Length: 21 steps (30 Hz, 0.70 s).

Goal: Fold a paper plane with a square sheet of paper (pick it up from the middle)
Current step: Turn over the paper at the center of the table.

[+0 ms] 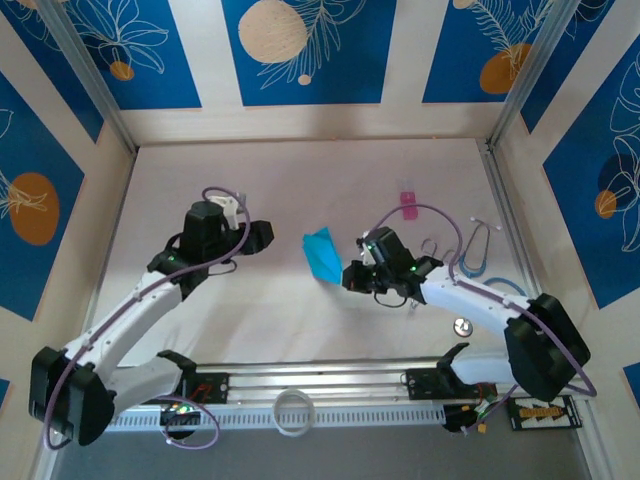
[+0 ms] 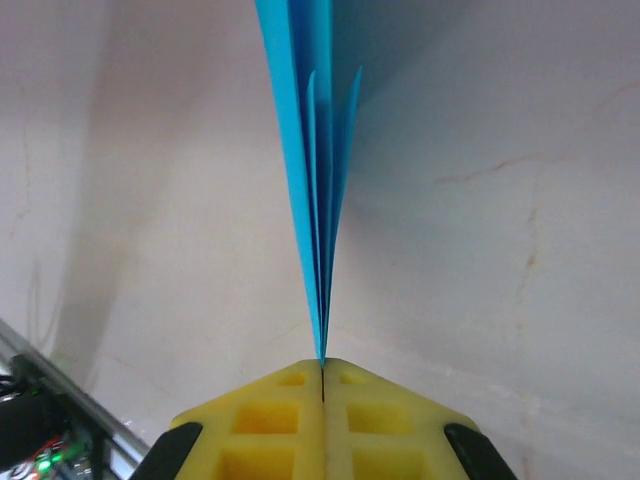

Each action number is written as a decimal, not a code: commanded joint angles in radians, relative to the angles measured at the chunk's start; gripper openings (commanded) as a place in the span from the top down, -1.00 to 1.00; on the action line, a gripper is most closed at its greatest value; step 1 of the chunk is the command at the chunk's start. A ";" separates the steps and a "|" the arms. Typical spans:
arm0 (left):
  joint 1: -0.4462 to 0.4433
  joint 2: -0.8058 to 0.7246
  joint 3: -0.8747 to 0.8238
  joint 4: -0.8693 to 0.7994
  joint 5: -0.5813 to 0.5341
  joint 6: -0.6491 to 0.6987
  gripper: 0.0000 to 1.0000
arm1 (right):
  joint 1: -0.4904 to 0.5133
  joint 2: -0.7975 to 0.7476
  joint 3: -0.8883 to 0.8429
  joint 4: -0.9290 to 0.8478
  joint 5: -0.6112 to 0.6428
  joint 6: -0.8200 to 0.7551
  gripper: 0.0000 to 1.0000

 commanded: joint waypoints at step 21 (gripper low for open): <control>0.069 -0.203 -0.093 -0.139 -0.232 0.054 -1.00 | 0.290 0.189 0.405 -0.739 1.094 -0.187 0.93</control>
